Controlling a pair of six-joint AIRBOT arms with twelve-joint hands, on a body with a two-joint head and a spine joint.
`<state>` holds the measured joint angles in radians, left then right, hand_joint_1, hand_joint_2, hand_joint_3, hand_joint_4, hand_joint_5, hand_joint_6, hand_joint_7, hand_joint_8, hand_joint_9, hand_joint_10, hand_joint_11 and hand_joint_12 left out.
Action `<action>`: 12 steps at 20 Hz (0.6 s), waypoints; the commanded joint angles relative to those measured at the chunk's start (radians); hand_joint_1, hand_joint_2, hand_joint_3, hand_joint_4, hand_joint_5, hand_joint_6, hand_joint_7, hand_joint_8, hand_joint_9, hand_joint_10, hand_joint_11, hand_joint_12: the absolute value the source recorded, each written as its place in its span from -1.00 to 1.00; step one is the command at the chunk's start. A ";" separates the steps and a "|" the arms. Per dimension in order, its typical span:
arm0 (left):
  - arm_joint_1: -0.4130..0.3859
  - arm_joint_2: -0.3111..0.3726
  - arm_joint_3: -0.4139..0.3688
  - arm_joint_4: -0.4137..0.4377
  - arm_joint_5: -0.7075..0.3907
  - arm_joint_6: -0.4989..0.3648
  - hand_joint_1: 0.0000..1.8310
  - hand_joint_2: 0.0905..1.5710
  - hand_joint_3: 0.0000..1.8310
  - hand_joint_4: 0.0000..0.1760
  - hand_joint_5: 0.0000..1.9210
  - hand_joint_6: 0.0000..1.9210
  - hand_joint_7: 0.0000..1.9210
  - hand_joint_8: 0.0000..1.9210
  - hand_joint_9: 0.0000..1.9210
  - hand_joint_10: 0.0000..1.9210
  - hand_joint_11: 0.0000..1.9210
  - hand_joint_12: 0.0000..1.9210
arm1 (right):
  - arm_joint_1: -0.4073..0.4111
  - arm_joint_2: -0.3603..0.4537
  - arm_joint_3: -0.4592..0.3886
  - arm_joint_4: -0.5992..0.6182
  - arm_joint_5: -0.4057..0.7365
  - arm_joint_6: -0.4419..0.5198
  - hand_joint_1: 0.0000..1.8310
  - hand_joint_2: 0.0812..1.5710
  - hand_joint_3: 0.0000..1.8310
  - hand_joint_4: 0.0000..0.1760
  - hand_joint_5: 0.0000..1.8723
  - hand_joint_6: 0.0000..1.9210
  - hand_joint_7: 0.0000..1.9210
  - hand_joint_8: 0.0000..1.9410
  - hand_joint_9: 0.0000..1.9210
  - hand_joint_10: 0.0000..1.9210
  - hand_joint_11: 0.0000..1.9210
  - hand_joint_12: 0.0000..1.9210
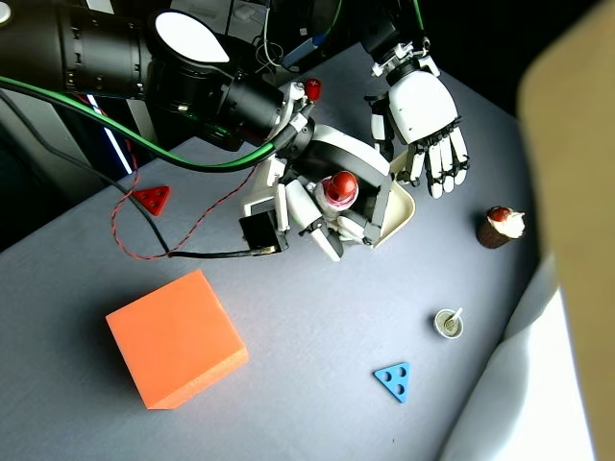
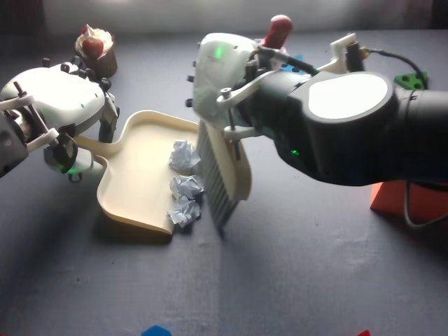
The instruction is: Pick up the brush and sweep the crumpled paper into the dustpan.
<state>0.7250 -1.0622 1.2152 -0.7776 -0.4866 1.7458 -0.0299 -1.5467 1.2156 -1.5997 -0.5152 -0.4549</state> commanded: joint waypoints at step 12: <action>-0.011 -0.002 0.004 0.026 -0.092 0.002 0.18 0.35 -1.00 -0.35 0.08 -0.08 -0.51 -1.00 -0.60 -1.00 -0.90 -0.39 | -0.062 -0.041 0.001 -0.601 -0.171 0.598 0.55 0.51 -1.00 -1.00 -0.28 1.00 -0.03 1.00 0.28 1.00 0.51 1.00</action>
<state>0.7250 -1.0622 1.2152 -0.7776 -0.4862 1.7473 -0.0982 -1.5990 1.2198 -2.1311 -0.6010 0.1524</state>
